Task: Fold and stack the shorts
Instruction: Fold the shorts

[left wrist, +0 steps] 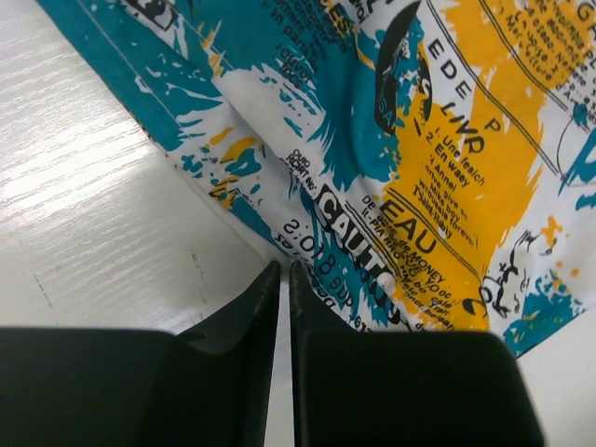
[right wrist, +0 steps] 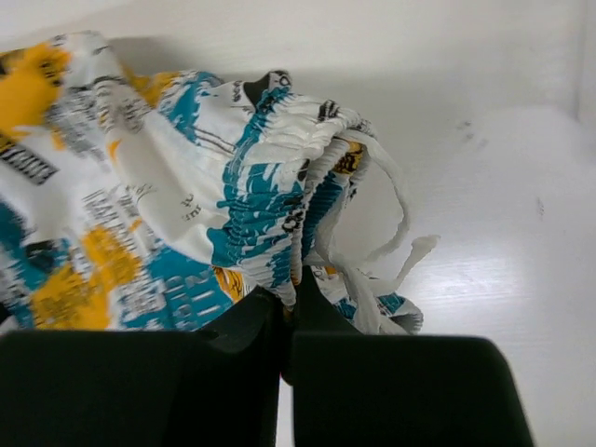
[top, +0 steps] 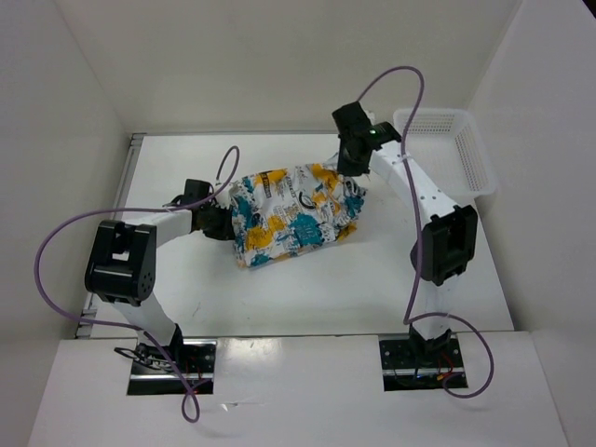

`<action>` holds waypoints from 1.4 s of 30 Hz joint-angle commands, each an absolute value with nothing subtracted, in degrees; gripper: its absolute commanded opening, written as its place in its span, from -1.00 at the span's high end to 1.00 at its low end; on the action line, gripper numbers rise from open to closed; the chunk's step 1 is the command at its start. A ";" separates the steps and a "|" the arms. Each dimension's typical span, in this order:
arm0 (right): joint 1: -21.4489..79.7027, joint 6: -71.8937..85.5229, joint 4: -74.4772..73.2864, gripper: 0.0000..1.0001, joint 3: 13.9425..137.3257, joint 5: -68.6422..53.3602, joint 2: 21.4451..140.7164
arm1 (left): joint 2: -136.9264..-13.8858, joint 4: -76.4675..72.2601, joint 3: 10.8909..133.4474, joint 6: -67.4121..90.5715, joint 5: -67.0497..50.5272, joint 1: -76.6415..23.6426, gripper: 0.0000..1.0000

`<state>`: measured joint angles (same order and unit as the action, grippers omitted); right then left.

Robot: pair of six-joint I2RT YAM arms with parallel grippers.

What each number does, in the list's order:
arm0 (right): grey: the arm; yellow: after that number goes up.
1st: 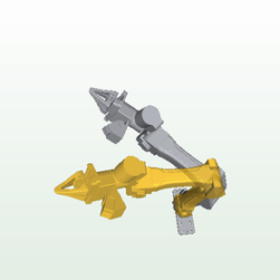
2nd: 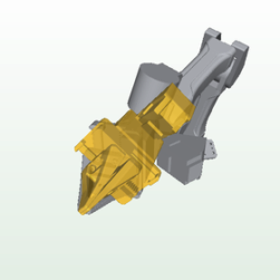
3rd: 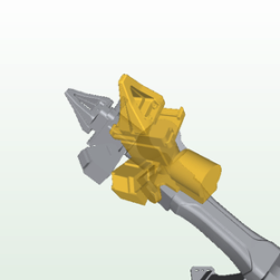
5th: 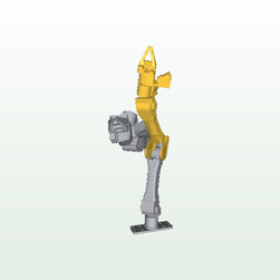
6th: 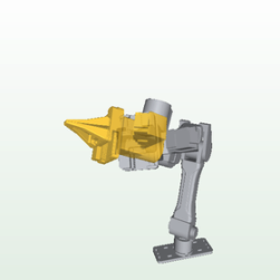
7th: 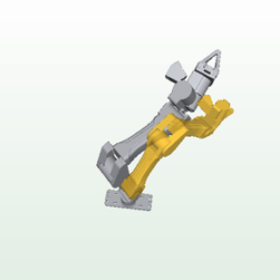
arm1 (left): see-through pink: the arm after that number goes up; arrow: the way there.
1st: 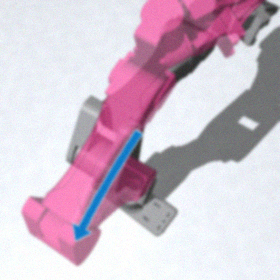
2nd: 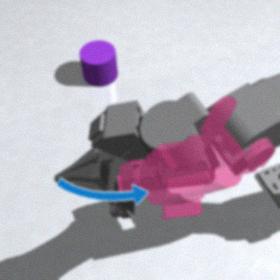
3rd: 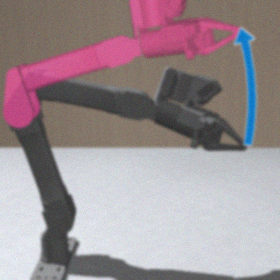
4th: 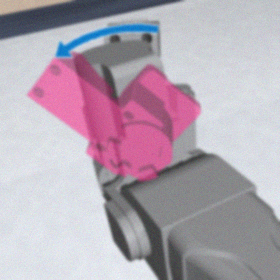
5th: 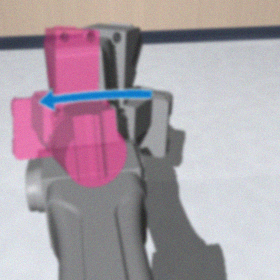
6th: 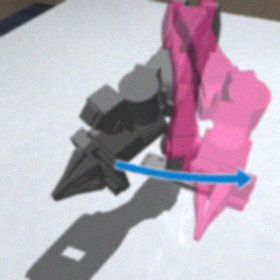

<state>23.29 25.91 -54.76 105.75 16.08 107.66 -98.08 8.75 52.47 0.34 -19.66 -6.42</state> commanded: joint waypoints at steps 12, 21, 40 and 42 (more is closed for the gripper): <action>38.67 30.23 -68.55 0.95 141.84 13.01 128.48 | -100.46 8.96 52.29 0.00 -21.80 -6.50 0.74; 42.01 31.46 -72.59 0.95 160.65 9.67 138.42 | -100.46 10.11 52.82 0.00 -22.32 -6.50 0.76; 45.53 26.99 -70.40 -0.50 166.37 -3.95 142.91 | -99.93 10.63 53.35 0.00 -23.38 -3.78 0.79; 45.53 26.98 -69.87 -0.50 168.30 -2.21 142.30 | -99.93 10.63 53.35 0.00 -23.38 -3.78 0.79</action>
